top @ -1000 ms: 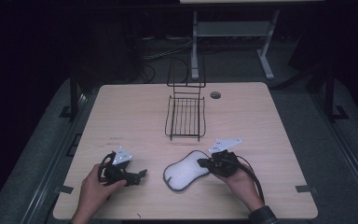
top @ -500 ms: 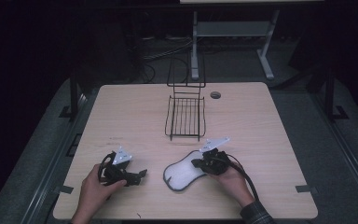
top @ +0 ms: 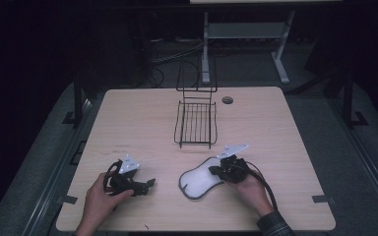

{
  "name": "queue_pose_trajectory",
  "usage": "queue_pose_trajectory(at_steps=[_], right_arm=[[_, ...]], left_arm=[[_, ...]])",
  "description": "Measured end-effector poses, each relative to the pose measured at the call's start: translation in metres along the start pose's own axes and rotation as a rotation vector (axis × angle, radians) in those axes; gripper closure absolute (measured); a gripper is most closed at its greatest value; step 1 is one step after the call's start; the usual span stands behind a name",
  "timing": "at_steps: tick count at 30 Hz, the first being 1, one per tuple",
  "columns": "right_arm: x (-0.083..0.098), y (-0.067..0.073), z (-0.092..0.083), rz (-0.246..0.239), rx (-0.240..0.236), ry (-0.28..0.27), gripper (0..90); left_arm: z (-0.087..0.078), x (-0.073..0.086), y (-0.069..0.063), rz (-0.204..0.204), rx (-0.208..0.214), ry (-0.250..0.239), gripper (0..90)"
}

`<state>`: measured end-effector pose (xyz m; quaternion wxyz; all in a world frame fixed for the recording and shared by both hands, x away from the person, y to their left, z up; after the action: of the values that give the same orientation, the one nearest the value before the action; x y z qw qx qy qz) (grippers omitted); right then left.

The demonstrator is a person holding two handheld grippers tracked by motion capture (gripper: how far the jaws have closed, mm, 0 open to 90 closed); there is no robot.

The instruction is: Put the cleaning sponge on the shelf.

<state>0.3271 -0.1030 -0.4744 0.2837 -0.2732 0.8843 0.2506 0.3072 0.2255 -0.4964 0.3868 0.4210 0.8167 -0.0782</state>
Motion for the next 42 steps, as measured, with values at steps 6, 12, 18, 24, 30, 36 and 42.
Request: queue_pose_trajectory(at_steps=[6, 12, 18, 24, 30, 36, 42], right_arm=[[0.003, -0.015, -0.01, 0.028, 0.036, -0.002, 89.8], [0.007, -0.034, -0.021, 0.058, 0.082, -0.011, 89.8], [0.011, -0.051, -0.032, 0.093, 0.116, -0.023, 89.8], [0.011, -0.06, -0.046, 0.098, 0.137, -0.069, 89.8], [0.016, -0.084, -0.058, 0.161, 0.165, -0.095, 89.8], [0.018, -0.083, -0.052, 0.141, 0.156, -0.061, 89.8], [0.023, -0.077, -0.052, 0.128, 0.162, -0.044, 89.8]], left_arm=[[0.0, 0.0, 0.0, 0.0, 0.0, 0.0, 12.4], [0.0, 0.0, 0.0, -0.001, 0.0, 0.0, 12.5], [0.0, 0.0, 0.0, -0.001, 0.0, 0.0, 12.5], [0.0, 0.0, 0.0, -0.001, 0.0, 0.0, 12.4], [0.0, 0.0, 0.0, -0.001, 0.0, 0.0, 12.4], [0.0, 0.0, 0.0, -0.001, 0.0, 0.0, 12.5], [0.0, 0.0, 0.0, -0.002, -0.001, 0.0, 12.5]])
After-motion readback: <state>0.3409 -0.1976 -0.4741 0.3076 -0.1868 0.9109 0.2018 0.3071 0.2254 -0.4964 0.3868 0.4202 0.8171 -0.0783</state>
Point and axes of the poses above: each handheld gripper's, and its own axes: z roughly forward along the jaws, x roughly out of its underside, y roughly to its left, the point moved 3 cm from there along z, roughly forward along the jaws, and after that the axes turned 15 degrees about z, right-handed, at the moved point
